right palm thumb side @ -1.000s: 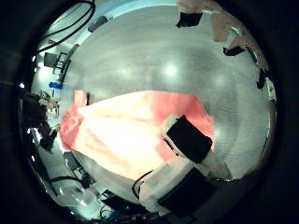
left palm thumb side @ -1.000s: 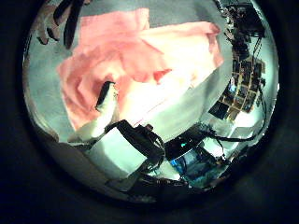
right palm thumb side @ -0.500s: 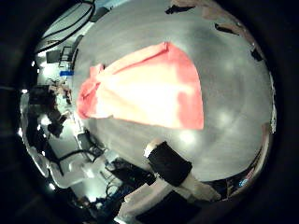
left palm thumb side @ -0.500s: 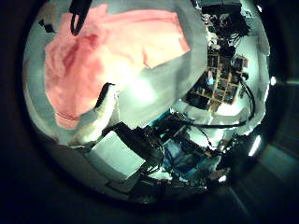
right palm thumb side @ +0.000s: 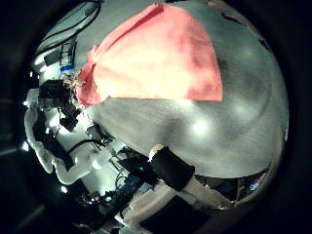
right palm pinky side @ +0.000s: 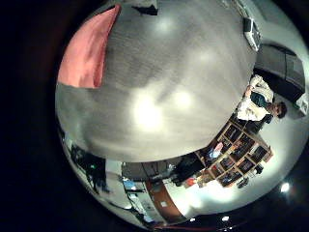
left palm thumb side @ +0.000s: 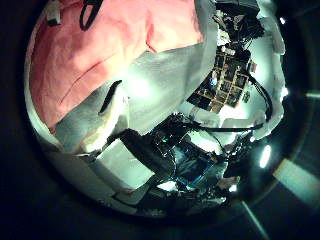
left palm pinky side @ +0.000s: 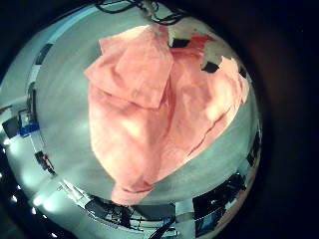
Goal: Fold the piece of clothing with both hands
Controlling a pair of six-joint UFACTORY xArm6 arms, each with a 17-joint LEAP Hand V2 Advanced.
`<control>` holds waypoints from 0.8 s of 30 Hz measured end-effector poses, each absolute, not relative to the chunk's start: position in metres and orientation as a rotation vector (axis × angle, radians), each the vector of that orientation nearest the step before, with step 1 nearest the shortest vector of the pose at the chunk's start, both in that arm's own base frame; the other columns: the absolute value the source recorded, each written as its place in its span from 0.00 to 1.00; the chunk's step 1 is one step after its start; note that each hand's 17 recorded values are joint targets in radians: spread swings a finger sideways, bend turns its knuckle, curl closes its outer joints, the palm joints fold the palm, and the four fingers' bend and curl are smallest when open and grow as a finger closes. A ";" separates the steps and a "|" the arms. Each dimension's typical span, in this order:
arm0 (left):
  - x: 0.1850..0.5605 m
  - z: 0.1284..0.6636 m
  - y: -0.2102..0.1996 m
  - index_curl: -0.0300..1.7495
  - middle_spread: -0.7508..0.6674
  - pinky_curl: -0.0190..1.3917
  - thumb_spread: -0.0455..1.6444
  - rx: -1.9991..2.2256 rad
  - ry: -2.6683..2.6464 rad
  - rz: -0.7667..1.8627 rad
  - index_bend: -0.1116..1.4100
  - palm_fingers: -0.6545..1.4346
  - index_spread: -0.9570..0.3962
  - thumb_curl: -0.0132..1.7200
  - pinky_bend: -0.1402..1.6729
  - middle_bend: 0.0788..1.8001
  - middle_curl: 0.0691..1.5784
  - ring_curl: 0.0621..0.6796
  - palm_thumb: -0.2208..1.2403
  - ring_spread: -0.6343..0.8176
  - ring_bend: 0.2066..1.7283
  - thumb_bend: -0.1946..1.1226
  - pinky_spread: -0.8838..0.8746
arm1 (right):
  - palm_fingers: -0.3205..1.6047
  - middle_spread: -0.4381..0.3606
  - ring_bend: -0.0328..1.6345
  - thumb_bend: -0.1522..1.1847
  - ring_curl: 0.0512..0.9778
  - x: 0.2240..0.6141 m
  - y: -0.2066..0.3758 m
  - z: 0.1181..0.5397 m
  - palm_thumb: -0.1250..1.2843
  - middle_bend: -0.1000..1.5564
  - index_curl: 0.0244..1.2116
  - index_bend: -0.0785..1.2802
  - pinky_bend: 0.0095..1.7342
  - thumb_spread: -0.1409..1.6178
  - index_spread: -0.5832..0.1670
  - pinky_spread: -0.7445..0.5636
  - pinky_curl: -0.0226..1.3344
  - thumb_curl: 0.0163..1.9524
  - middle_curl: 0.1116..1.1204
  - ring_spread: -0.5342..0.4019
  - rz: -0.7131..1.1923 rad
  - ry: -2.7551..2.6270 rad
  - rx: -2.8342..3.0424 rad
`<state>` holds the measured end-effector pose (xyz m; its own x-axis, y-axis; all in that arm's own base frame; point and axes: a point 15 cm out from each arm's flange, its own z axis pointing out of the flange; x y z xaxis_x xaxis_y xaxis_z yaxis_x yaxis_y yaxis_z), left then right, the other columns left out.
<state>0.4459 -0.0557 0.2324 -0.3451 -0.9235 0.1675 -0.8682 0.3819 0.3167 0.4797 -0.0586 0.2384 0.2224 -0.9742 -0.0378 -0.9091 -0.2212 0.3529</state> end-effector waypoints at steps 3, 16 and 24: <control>0.445 0.225 -0.051 0.41 0.57 0.31 0.73 1.576 -2.320 -0.247 0.20 0.43 0.62 0.20 0.25 0.11 0.26 0.33 0.54 0.50 0.33 0.14 0.63 | 0.23 0.52 0.38 0.10 0.25 0.478 -0.059 0.230 0.41 0.23 0.28 0.17 0.24 0.74 0.31 0.82 0.30 0.17 0.27 0.57 -0.387 -1.770 2.231; 0.445 0.205 -0.039 0.36 0.58 0.30 0.74 1.605 -2.324 -0.284 0.20 0.44 0.64 0.20 0.23 0.09 0.25 0.30 0.55 0.51 0.30 0.14 0.63 | 0.22 0.54 0.36 0.10 0.24 0.473 -0.063 0.201 0.43 0.21 0.23 0.16 0.23 0.73 0.32 0.81 0.28 0.17 0.25 0.57 -0.418 -1.703 2.188; 0.445 0.201 -0.037 0.35 0.60 0.30 0.74 1.611 -2.325 -0.295 0.20 0.43 0.65 0.20 0.23 0.06 0.24 0.28 0.56 0.55 0.26 0.14 0.64 | 0.20 0.56 0.34 0.10 0.23 0.474 -0.062 0.182 0.44 0.20 0.20 0.16 0.25 0.71 0.31 0.80 0.27 0.18 0.24 0.59 -0.384 -1.623 2.162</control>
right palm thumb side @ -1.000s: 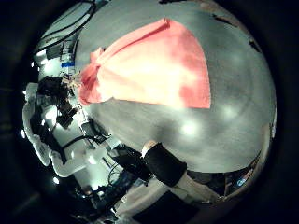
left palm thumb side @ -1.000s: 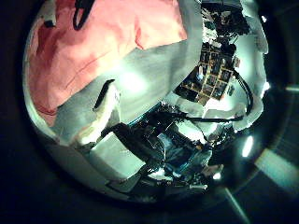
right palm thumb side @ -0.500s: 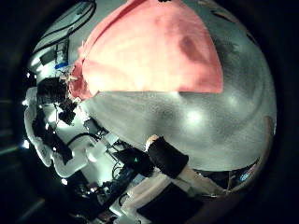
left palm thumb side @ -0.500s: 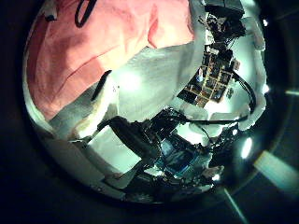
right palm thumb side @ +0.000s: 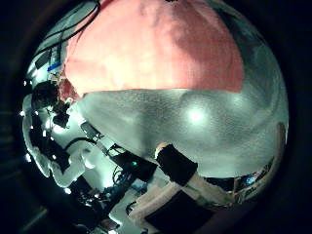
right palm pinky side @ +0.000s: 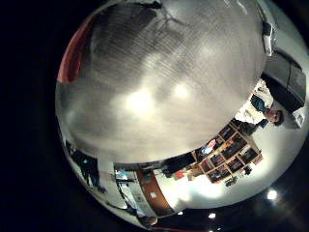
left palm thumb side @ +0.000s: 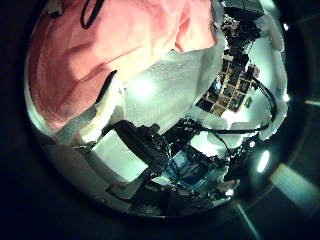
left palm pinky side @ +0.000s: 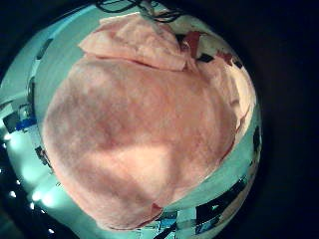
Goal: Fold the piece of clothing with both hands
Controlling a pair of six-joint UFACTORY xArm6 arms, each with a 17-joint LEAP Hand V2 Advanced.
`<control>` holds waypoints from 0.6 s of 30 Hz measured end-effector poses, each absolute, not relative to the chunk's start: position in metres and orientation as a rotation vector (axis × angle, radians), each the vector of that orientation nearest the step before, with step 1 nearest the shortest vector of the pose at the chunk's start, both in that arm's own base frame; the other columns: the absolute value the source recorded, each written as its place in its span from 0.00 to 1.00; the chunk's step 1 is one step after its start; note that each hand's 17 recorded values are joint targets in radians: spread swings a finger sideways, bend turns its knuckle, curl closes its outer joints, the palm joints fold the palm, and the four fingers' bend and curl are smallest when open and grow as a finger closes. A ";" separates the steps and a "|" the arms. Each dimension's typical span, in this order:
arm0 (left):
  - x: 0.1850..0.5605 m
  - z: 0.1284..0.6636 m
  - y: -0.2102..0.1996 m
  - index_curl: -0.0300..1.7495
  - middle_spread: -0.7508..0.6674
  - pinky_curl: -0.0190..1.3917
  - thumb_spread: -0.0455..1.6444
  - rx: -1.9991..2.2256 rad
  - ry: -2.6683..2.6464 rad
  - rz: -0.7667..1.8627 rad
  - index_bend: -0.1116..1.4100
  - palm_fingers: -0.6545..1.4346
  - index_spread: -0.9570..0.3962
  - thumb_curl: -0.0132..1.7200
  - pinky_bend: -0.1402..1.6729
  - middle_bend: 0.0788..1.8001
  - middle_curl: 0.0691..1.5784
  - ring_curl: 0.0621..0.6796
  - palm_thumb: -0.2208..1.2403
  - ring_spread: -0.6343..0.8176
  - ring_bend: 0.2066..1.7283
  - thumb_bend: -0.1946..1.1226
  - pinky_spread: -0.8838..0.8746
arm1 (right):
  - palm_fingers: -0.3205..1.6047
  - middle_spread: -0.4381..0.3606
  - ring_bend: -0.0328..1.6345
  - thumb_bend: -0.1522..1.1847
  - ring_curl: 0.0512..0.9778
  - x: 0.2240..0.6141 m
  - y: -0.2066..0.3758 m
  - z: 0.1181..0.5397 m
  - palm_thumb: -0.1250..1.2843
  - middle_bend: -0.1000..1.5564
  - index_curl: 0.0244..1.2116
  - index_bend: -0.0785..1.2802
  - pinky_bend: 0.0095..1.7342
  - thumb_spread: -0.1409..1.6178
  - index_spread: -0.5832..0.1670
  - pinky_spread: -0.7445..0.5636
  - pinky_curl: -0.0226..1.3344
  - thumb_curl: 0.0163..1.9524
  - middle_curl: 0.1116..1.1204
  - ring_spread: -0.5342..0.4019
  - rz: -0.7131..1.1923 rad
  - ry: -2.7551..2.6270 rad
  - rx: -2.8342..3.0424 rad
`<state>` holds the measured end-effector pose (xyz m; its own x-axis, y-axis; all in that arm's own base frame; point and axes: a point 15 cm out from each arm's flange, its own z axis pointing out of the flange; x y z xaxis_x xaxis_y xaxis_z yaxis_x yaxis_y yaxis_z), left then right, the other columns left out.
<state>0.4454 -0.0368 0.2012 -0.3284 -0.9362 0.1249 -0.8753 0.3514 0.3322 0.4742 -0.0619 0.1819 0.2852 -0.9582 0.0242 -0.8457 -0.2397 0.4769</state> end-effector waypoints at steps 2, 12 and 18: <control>0.445 0.202 -0.036 0.35 0.60 0.30 0.74 1.613 -2.324 -0.293 0.20 0.43 0.65 0.20 0.23 0.05 0.23 0.27 0.56 0.56 0.26 0.14 0.65 | 0.19 0.56 0.34 0.10 0.23 0.474 -0.062 0.179 0.45 0.20 0.20 0.16 0.25 0.71 0.31 0.80 0.27 0.18 0.24 0.60 -0.385 -1.624 2.160; 0.445 0.201 -0.034 0.33 0.62 0.29 0.74 1.627 -2.317 -0.307 0.20 0.43 0.66 0.20 0.22 0.06 0.20 0.26 0.55 0.59 0.26 0.14 0.67 | 0.22 0.56 0.36 0.11 0.24 0.478 -0.065 0.167 0.49 0.18 0.19 0.17 0.25 0.69 0.34 0.78 0.26 0.18 0.23 0.58 -0.329 -1.592 2.138; 0.445 0.200 -0.034 0.32 0.62 0.29 0.74 1.628 -2.316 -0.314 0.20 0.43 0.66 0.20 0.22 0.06 0.19 0.25 0.55 0.60 0.25 0.14 0.67 | 0.36 0.46 0.44 0.11 0.28 0.477 -0.062 0.164 0.57 0.29 0.18 0.15 0.26 0.68 0.41 0.62 0.25 0.20 0.29 0.42 -0.318 -1.584 2.145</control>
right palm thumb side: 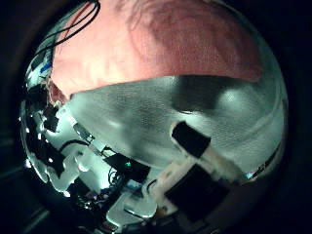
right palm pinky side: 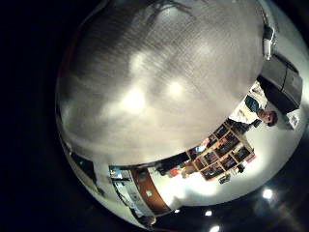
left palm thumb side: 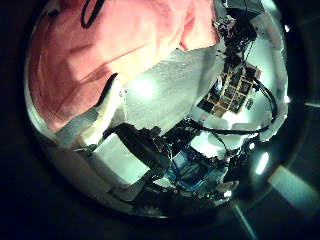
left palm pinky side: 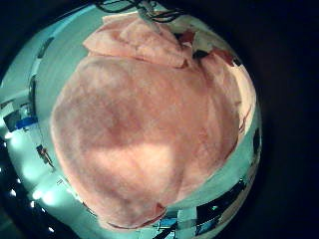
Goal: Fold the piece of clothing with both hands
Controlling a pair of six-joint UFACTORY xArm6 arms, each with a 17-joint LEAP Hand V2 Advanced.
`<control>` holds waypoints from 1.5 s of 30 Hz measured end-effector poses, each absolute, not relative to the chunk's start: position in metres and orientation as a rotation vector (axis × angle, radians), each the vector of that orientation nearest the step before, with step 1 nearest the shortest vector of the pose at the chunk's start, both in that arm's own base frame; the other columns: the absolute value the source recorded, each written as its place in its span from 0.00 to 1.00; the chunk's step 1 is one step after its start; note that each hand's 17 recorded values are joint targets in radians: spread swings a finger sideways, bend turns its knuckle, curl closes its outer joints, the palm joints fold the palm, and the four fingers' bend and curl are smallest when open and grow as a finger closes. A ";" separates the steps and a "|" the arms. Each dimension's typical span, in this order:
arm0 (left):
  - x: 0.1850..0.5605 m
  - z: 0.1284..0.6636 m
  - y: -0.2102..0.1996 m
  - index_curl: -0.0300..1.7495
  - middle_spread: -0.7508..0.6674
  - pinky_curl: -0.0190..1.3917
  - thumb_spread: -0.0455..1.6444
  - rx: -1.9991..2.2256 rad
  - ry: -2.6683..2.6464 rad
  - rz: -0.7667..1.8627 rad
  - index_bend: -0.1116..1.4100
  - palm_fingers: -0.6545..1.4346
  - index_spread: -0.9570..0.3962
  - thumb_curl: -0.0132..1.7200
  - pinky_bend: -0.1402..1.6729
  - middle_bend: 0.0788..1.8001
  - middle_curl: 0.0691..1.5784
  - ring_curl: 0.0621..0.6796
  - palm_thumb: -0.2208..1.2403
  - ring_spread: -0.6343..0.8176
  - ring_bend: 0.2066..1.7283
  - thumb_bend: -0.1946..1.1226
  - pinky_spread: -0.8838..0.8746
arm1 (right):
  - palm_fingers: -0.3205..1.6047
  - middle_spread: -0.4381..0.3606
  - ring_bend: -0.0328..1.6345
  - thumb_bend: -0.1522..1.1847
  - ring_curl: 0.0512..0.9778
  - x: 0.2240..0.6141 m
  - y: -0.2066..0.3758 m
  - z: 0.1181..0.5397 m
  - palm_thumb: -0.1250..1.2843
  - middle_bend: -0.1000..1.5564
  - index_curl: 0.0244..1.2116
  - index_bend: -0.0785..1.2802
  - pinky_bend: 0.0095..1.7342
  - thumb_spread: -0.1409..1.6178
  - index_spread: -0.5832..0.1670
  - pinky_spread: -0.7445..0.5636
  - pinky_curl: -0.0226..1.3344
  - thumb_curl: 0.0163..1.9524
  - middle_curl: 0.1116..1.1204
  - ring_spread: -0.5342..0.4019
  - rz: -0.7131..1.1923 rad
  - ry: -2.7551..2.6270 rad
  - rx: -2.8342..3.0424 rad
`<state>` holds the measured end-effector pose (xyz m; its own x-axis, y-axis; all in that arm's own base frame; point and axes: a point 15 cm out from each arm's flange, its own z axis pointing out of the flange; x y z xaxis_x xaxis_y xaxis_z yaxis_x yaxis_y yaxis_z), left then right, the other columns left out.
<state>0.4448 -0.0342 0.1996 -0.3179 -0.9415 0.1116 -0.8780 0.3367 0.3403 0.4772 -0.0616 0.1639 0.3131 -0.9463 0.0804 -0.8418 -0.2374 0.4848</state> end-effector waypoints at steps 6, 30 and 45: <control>0.445 0.203 -0.035 0.31 0.62 0.29 0.74 1.629 -2.323 -0.311 0.20 0.43 0.66 0.20 0.22 0.06 0.19 0.25 0.55 0.60 0.25 0.14 0.67 | 0.57 0.31 0.58 0.10 0.38 0.478 -0.058 0.168 0.63 0.40 0.19 0.20 0.37 0.67 0.36 0.35 0.28 0.21 0.39 0.28 -0.291 -1.585 2.166; 0.422 0.197 -0.042 0.30 0.62 0.28 0.74 1.570 -2.326 -0.345 0.20 0.44 0.66 0.20 0.21 0.06 0.18 0.24 0.55 0.60 0.24 0.14 0.67 | 0.67 0.22 0.80 0.15 0.75 0.467 -0.094 0.204 0.88 0.76 0.69 0.83 0.69 0.65 0.28 0.33 0.63 0.32 0.85 0.26 -0.179 -1.620 2.100; 0.412 0.234 -0.066 0.30 0.62 0.28 0.74 1.539 -2.424 -0.284 0.20 0.44 0.66 0.20 0.20 0.06 0.18 0.24 0.53 0.60 0.24 0.14 0.67 | 0.61 0.26 0.85 0.12 0.87 0.448 -0.121 0.261 0.87 0.83 0.79 0.89 0.70 0.67 0.35 0.37 0.77 0.38 0.90 0.26 -0.077 -1.737 2.105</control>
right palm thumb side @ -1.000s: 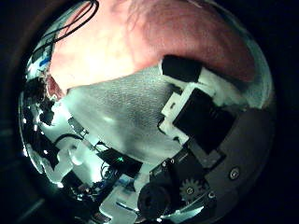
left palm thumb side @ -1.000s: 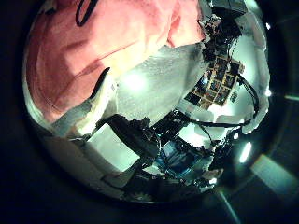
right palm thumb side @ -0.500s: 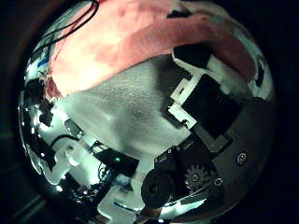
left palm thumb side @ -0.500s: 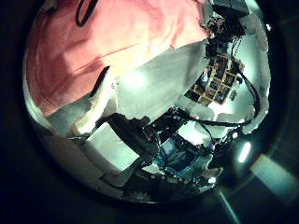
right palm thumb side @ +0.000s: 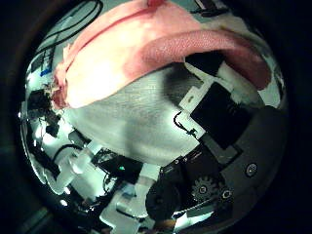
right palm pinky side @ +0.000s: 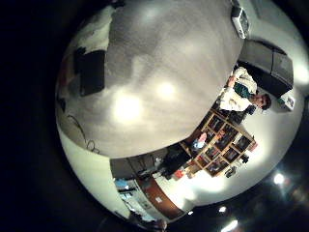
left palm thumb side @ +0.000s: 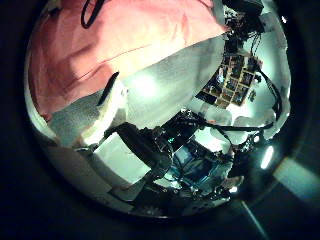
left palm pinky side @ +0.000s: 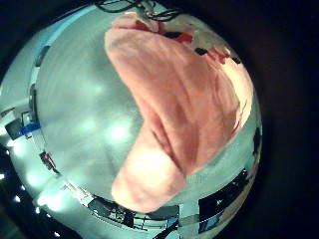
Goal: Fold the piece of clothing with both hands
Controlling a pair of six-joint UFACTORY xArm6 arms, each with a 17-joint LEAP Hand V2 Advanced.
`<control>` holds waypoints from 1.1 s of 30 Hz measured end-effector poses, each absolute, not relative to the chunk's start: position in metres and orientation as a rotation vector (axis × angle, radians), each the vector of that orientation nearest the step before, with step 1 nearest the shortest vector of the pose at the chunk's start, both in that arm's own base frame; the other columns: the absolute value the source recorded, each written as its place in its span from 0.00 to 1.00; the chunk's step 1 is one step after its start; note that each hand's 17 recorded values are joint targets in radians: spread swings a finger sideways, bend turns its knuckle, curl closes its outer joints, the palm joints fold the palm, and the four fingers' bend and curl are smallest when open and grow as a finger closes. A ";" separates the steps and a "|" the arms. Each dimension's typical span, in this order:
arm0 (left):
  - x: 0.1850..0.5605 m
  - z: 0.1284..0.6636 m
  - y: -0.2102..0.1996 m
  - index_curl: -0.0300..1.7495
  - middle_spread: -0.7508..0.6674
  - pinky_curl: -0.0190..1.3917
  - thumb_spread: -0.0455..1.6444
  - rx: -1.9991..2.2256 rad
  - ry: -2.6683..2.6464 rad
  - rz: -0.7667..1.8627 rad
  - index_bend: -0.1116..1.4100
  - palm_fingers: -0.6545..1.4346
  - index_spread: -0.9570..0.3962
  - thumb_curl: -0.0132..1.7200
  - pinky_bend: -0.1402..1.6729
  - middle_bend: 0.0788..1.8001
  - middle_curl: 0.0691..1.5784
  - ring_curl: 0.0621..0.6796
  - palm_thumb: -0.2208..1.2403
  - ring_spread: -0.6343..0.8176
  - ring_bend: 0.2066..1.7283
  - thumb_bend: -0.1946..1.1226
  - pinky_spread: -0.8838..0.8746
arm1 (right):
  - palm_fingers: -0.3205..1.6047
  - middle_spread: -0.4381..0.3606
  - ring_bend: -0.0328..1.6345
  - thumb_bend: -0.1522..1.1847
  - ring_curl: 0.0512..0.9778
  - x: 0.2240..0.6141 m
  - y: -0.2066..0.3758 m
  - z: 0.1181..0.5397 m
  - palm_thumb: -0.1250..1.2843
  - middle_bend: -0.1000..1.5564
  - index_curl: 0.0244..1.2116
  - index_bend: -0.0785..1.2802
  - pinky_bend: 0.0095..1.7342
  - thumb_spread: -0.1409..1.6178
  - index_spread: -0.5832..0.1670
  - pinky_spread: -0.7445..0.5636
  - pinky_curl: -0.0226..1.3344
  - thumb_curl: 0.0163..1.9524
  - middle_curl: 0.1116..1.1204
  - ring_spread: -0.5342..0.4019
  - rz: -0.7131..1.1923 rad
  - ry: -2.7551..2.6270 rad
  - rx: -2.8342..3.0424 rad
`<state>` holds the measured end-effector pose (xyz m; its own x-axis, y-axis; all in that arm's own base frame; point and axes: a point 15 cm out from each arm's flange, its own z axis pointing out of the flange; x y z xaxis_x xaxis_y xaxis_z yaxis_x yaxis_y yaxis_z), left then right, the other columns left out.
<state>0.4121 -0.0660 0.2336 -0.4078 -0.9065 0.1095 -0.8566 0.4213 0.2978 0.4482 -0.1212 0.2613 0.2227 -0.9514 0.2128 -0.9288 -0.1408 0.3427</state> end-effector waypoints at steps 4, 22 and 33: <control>0.412 0.251 -0.066 0.29 0.62 0.28 0.74 1.556 -2.448 -0.247 0.20 0.44 0.66 0.20 0.21 0.06 0.18 0.24 0.53 0.60 0.24 0.14 0.67 | 0.60 0.27 0.85 0.11 0.88 0.449 -0.108 0.286 0.87 0.84 0.80 0.90 0.70 0.67 0.36 0.37 0.79 0.39 0.90 0.26 0.007 -1.747 2.159; 0.400 0.262 -0.004 0.29 0.61 0.28 0.74 1.688 -2.368 -0.177 0.20 0.45 0.66 0.20 0.21 0.06 0.18 0.24 0.53 0.59 0.24 0.14 0.67 | 0.59 0.29 0.85 0.11 0.92 0.457 0.087 0.355 0.86 0.86 0.83 0.89 0.69 0.68 0.37 0.37 0.86 0.43 0.89 0.27 0.300 -1.483 2.579; 0.391 0.303 0.058 0.29 0.61 0.28 0.74 1.879 -2.306 -0.051 0.20 0.46 0.65 0.20 0.21 0.06 0.18 0.23 0.54 0.57 0.24 0.14 0.66 | 0.60 0.30 0.85 0.11 0.93 0.449 0.210 0.355 0.85 0.86 0.84 0.88 0.68 0.69 0.37 0.37 0.88 0.44 0.88 0.27 0.533 -1.103 2.738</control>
<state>0.3905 0.0580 0.3033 -0.1941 -0.9751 0.1069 -0.9695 0.2073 0.1307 0.4489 0.2099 0.3552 0.6684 -0.6426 0.3747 -0.6929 -0.7210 -0.0004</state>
